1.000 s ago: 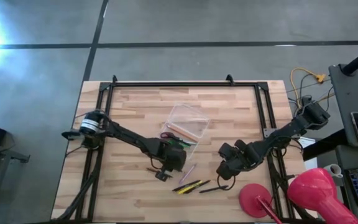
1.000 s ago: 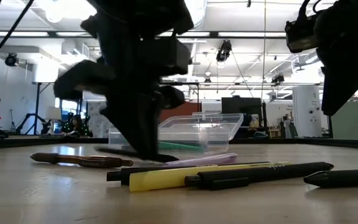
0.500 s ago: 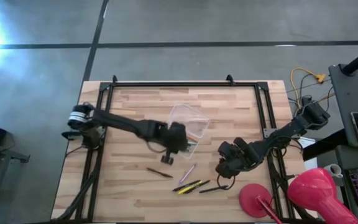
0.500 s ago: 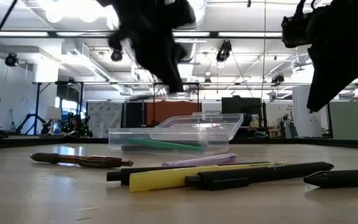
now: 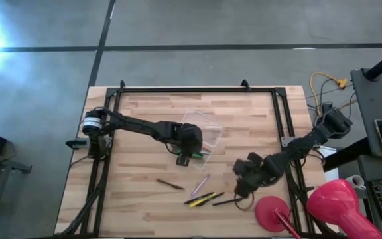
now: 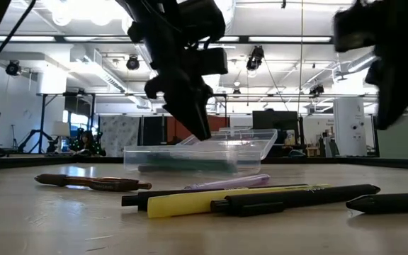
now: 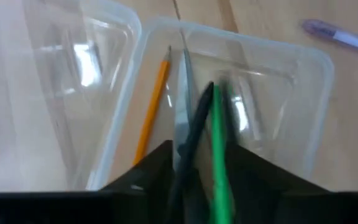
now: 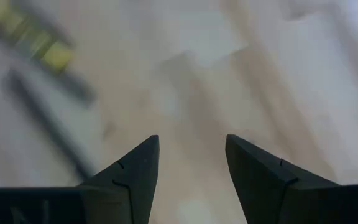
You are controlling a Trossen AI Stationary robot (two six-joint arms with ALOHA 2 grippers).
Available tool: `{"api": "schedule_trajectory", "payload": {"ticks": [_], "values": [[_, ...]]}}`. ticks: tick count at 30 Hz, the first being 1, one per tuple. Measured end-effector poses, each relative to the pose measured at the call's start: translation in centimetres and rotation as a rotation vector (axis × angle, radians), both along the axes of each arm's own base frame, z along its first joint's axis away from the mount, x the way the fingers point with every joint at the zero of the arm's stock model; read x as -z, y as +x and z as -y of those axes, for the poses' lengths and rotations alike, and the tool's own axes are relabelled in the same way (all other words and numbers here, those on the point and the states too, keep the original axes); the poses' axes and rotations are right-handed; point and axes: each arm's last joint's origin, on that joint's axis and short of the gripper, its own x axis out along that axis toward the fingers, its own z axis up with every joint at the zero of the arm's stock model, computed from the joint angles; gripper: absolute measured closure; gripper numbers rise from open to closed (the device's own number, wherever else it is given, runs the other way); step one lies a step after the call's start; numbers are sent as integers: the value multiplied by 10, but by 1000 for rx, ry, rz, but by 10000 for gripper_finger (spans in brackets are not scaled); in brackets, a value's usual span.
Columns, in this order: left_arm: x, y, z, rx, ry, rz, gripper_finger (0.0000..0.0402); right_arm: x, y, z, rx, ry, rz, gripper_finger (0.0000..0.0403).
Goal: Pick & place school supplies into a supply box
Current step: Put the black pen into the transparent case
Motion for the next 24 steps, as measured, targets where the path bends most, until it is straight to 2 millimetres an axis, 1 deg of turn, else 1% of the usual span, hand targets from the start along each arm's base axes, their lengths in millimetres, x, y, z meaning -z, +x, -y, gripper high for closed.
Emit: {"api": "schedule_trajectory", "payload": {"ticks": [2, 5, 7, 9, 11, 12, 14, 17, 19, 22, 24], "values": [[-9, -6, 5, -19, -17, -7, 242, 0, -5, -11, -128, 8, -4, 227], [-33, -16, 15, -43, -51, 15, 217, -1, -13, -24, -275, -23, 1, 227], [-50, -24, 21, -74, -85, 51, 211, -1, -16, -29, -341, -39, -2, 227], [-64, -32, 26, -132, -135, 91, 209, -1, -17, -31, -369, -41, 2, 227], [-75, -41, 28, -190, -183, 123, 209, -1, -15, -34, -396, -16, 33, 227], [-79, -46, 28, -215, -200, 138, 209, -1, -12, -37, -439, 0, 51, 227], [-85, -54, 28, -255, -233, 156, 208, 3, -7, -43, -554, 12, 69, 227], [-89, -65, 28, -302, -270, 168, 208, 16, 0, -53, -688, 34, 58, 227], [-92, -70, 27, -322, -287, 175, 208, 25, 5, -60, -716, 55, 36, 227], [-96, -77, 27, -339, -305, 189, 208, 37, 11, -65, -711, 55, 13, 227], [-99, -80, 27, -336, -311, 204, 208, 41, 16, -68, -705, 50, 27, 227]]}}
